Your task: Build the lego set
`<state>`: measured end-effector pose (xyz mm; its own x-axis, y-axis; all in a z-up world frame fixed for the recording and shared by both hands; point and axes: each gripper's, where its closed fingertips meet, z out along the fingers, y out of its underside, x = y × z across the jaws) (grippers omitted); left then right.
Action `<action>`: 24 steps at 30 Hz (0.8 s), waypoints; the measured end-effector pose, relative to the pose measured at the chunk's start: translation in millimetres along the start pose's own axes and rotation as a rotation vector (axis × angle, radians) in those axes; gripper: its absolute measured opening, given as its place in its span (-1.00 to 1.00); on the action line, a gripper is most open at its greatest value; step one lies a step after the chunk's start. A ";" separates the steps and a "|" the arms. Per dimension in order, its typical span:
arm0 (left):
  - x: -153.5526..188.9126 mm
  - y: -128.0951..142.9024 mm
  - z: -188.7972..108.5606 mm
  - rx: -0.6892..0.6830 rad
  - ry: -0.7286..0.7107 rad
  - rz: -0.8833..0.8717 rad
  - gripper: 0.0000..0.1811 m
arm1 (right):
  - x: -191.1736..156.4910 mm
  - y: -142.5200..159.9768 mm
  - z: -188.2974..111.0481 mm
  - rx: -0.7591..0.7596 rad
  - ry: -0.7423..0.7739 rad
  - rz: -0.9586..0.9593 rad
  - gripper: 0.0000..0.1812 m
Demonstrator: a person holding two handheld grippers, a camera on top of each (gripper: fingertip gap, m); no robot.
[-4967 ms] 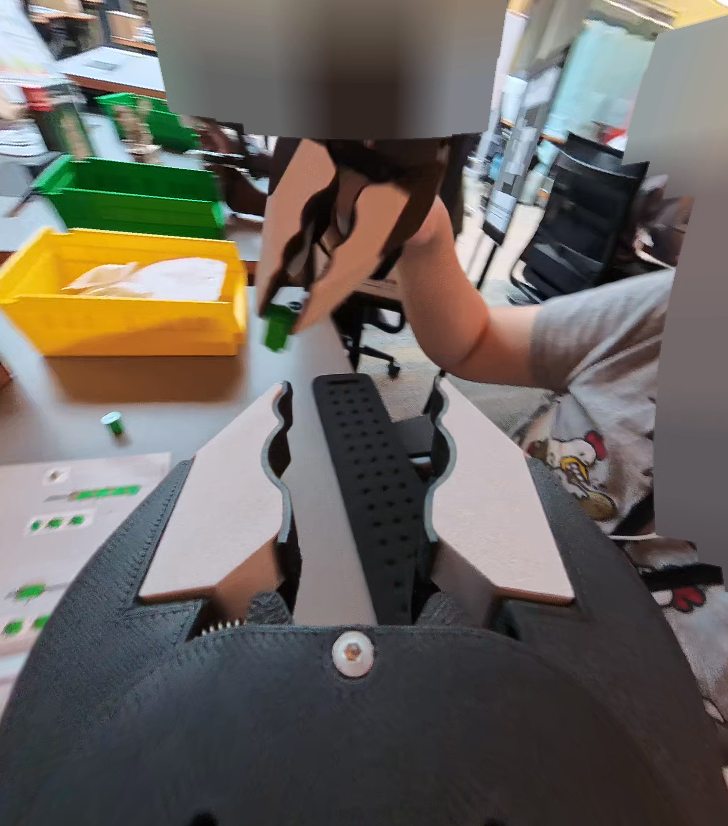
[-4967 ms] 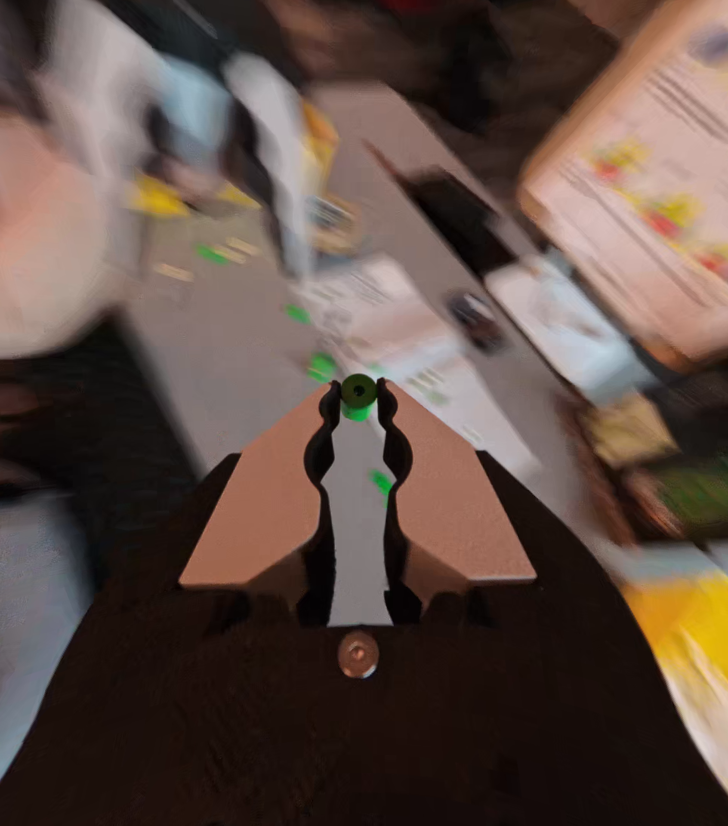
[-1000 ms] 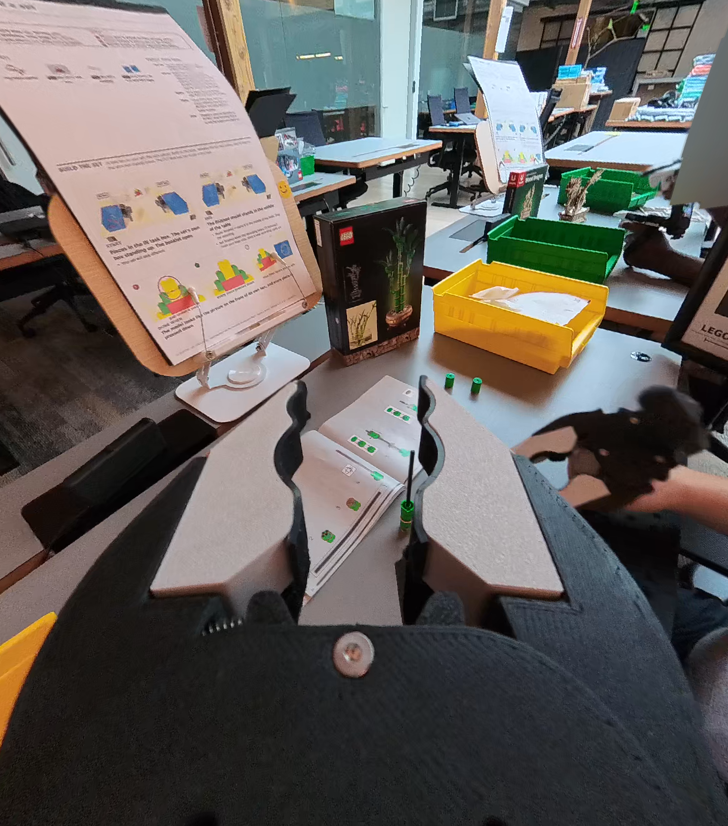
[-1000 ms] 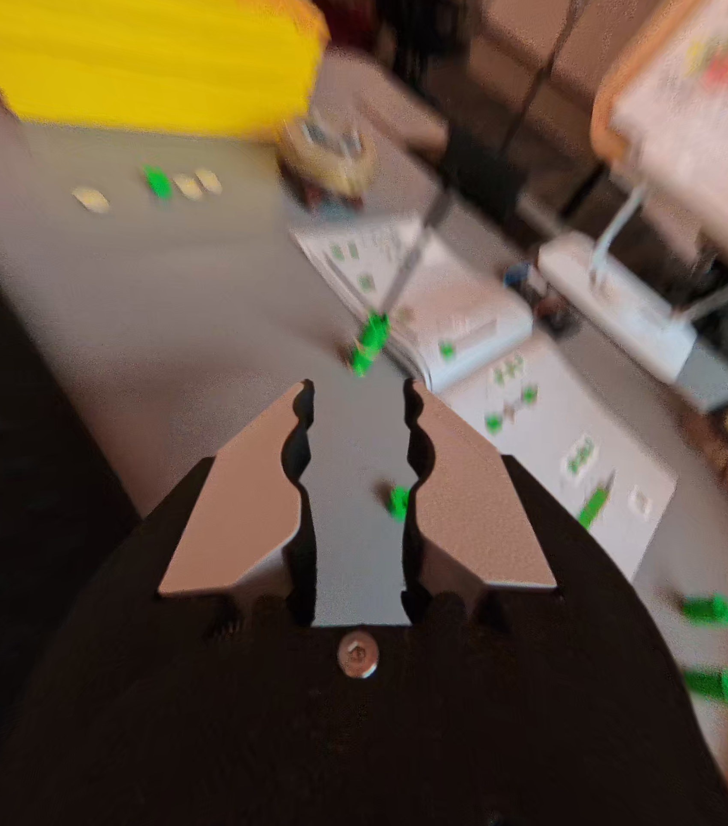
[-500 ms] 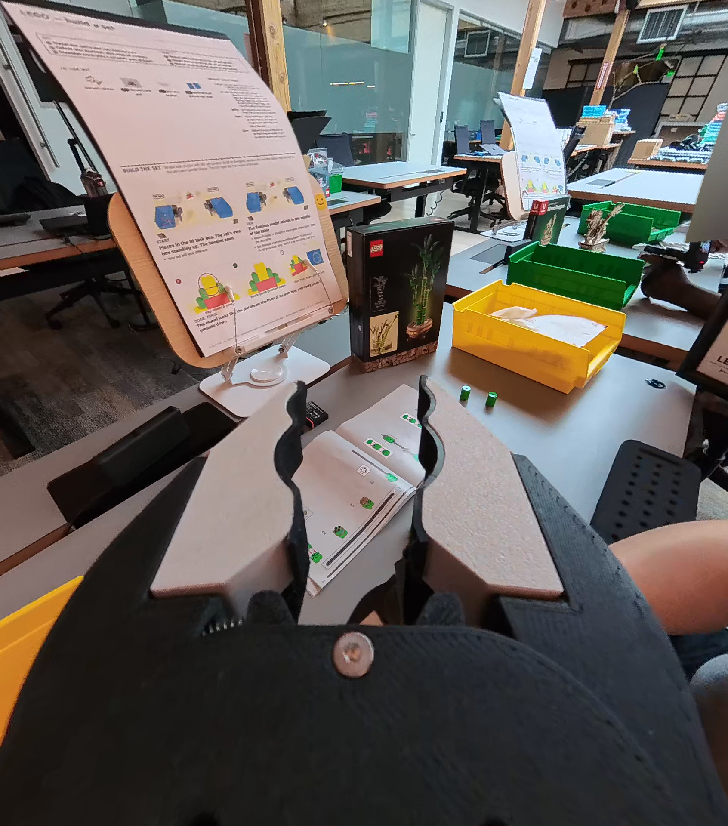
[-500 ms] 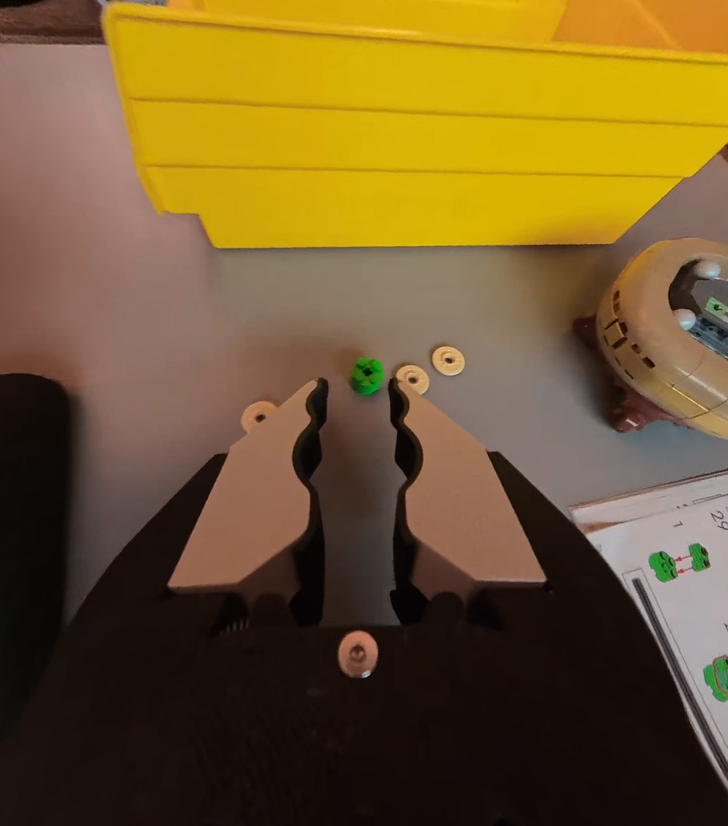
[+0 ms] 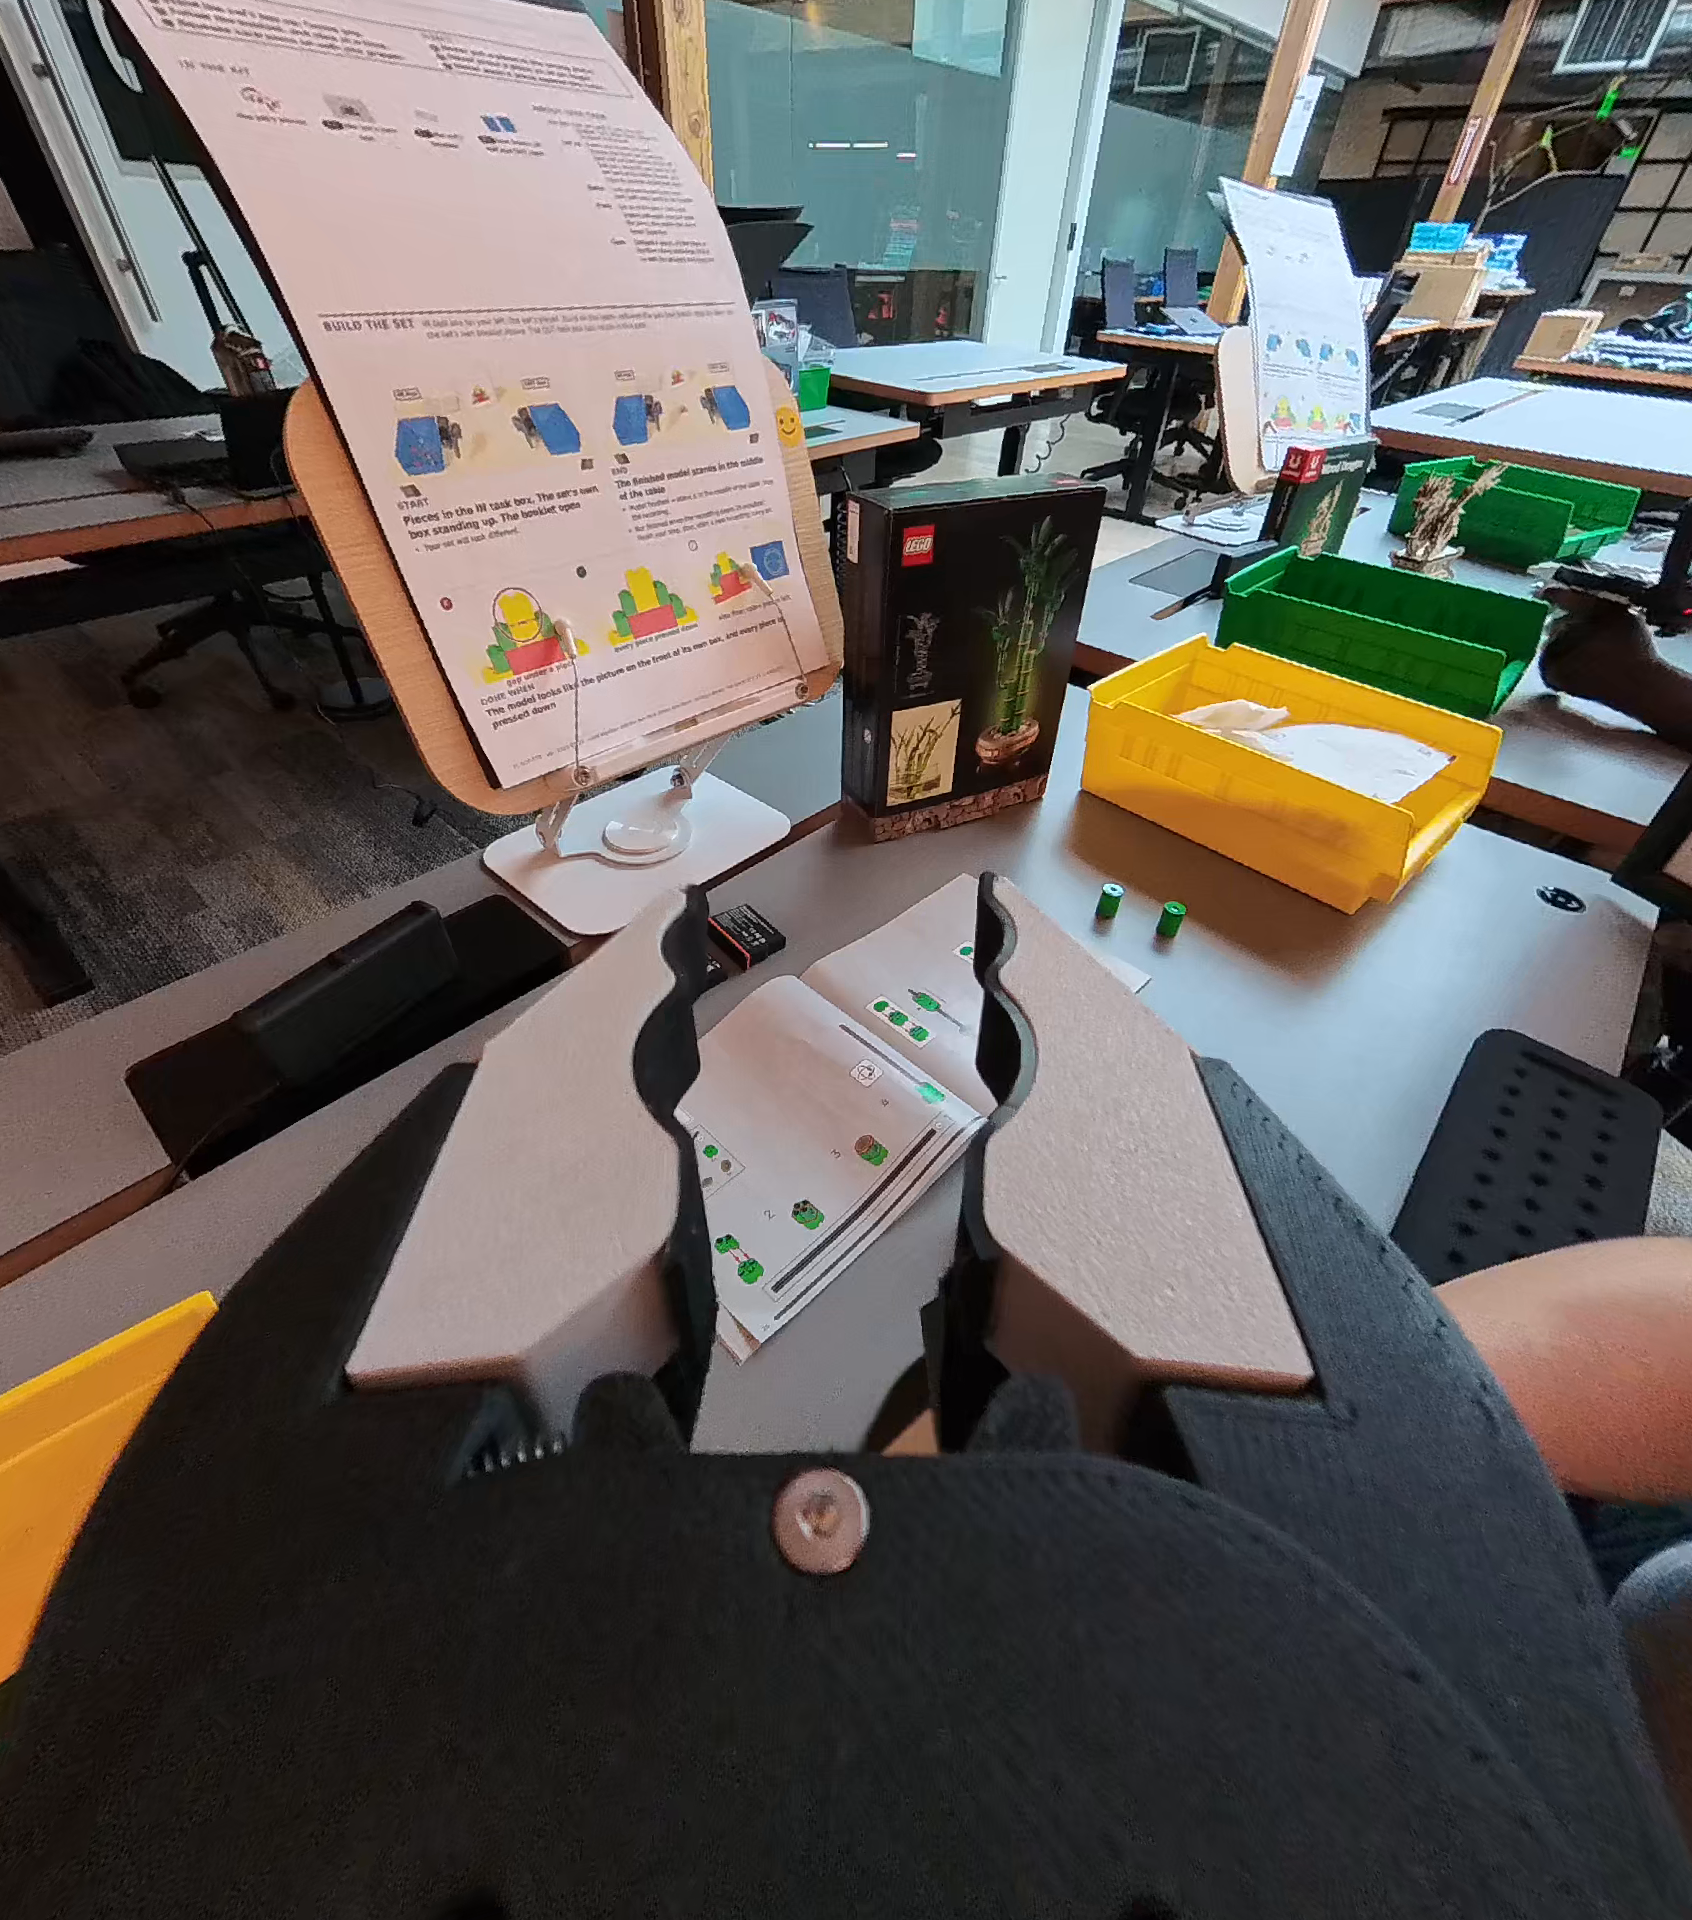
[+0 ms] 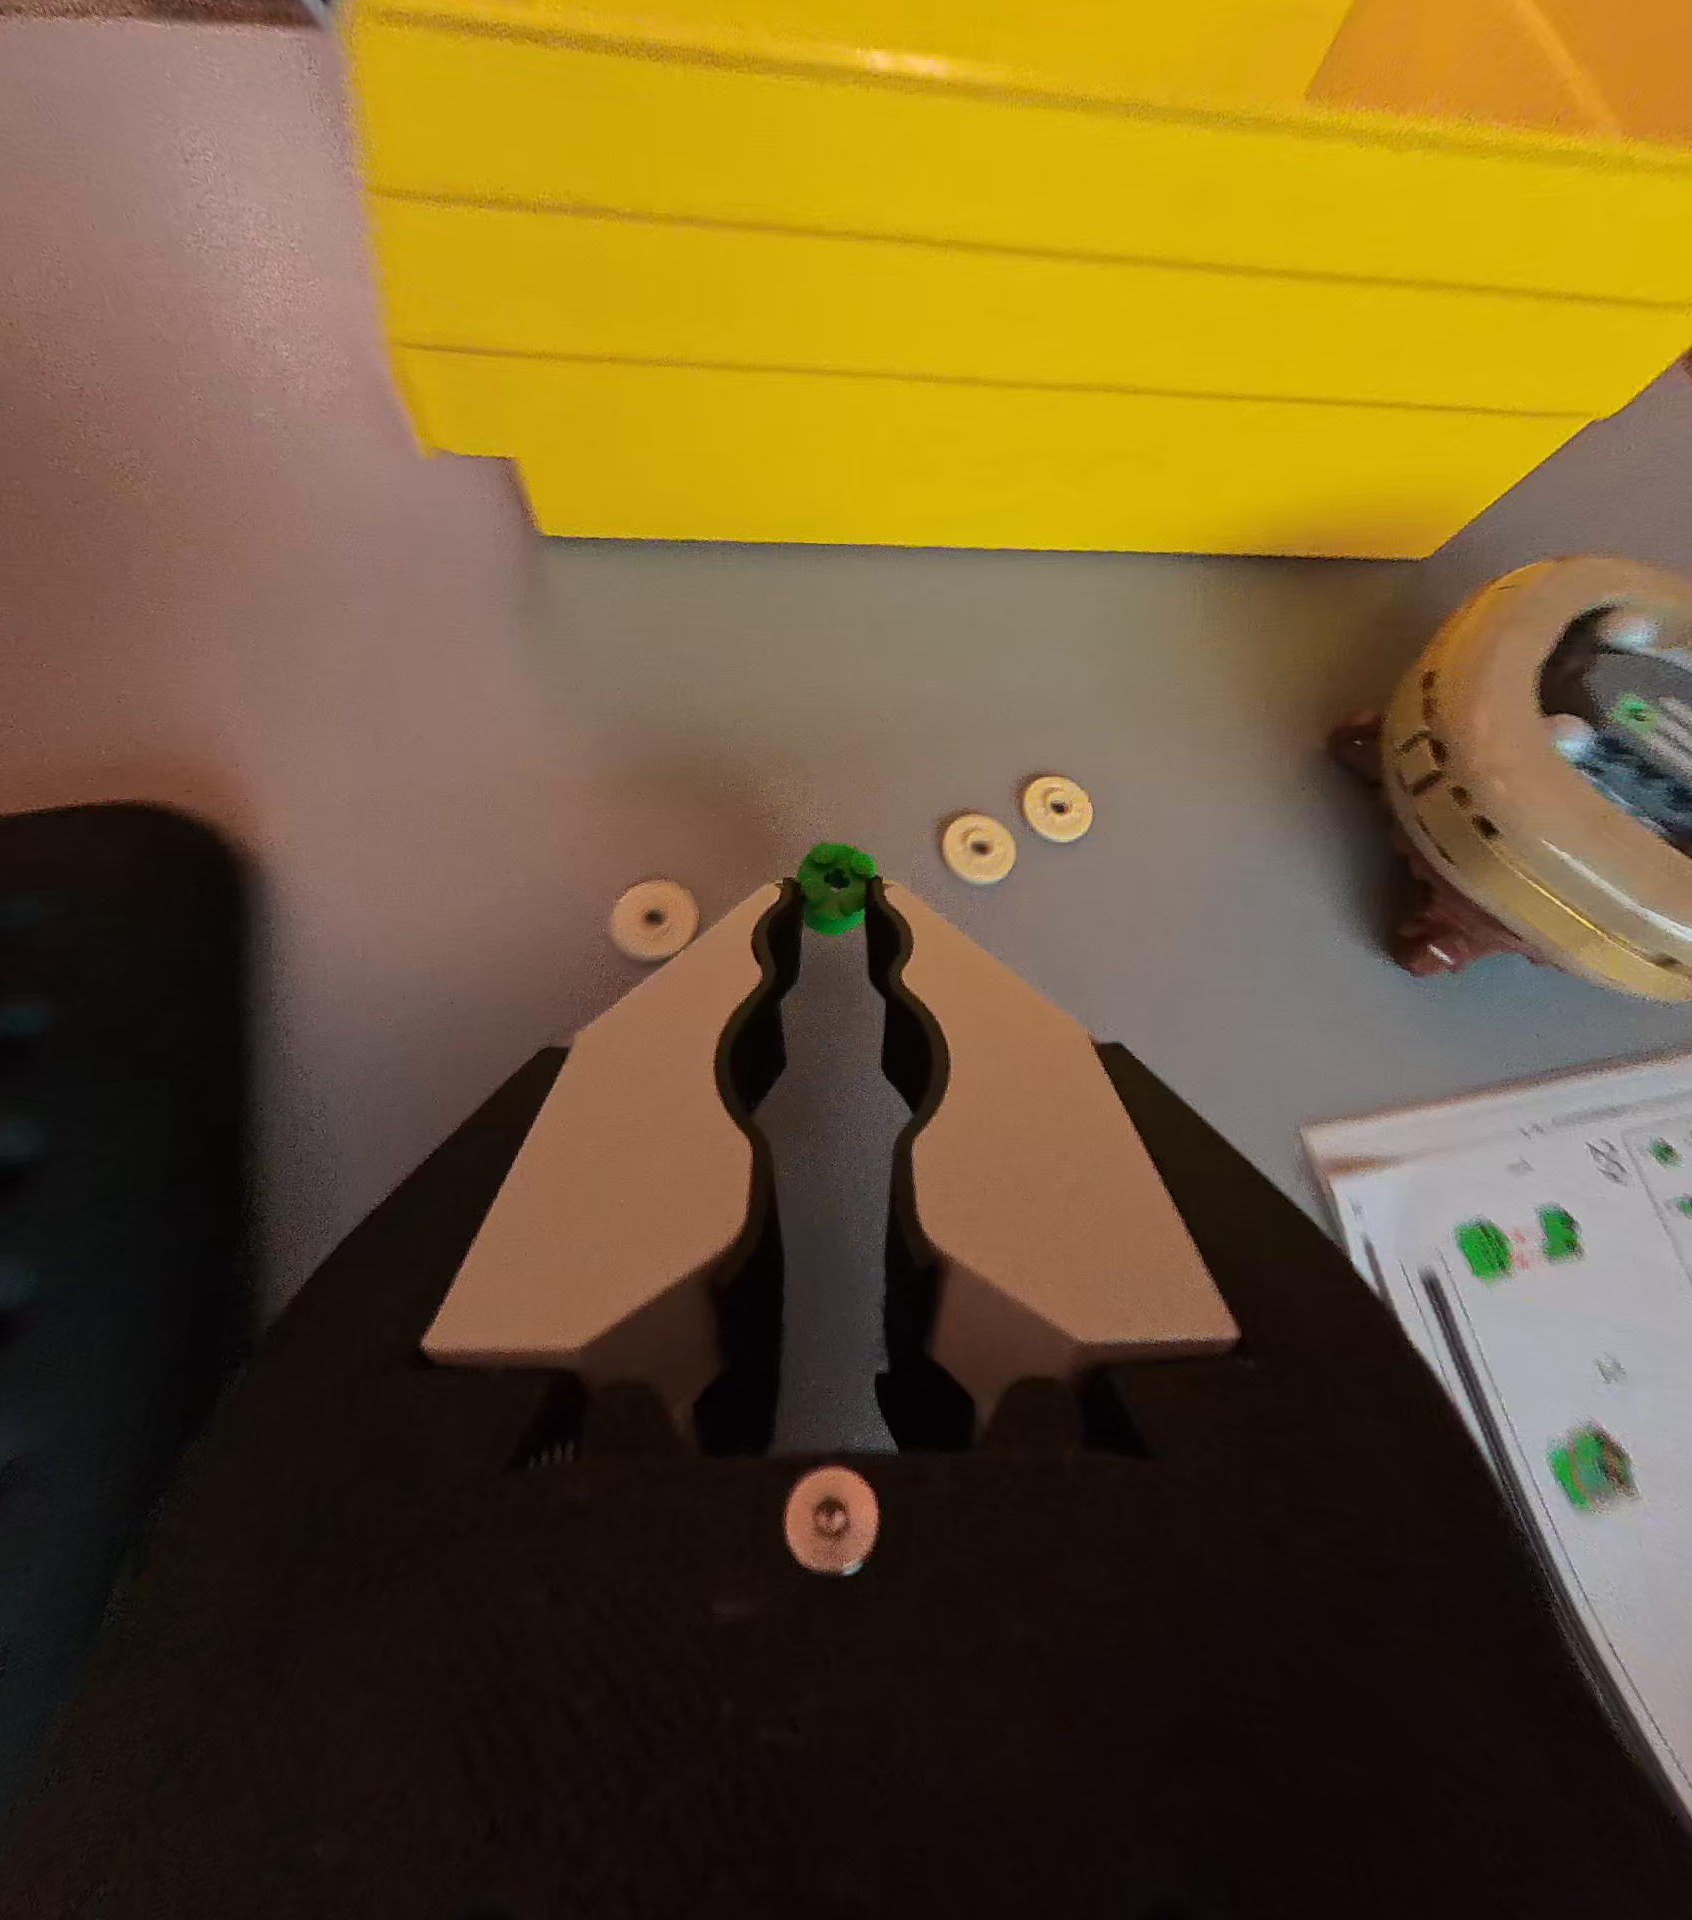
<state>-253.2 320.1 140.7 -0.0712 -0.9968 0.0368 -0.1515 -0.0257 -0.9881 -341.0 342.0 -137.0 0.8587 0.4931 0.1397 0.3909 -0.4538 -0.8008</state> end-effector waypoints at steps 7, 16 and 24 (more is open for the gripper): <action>-2.6 -3.1 -4.1 0.024 0.003 -0.010 -0.46 | 19.0 57.0 -172.7 0.101 0.277 -0.021 -0.89; 13.5 -1.8 9.0 -0.014 0.019 0.035 -0.46 | 52.4 187.7 -239.1 -0.173 0.356 0.165 -0.89; 32.3 3.1 28.4 -0.071 0.048 0.094 -0.45 | 52.1 197.9 -235.7 -0.189 0.315 0.187 -0.79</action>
<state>-227.9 285.7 134.6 -0.1352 -0.9897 -0.0462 -0.2117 0.0744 -0.9745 -140.8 103.0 -151.0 0.9687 0.1516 0.1967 0.2475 -0.6567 -0.7124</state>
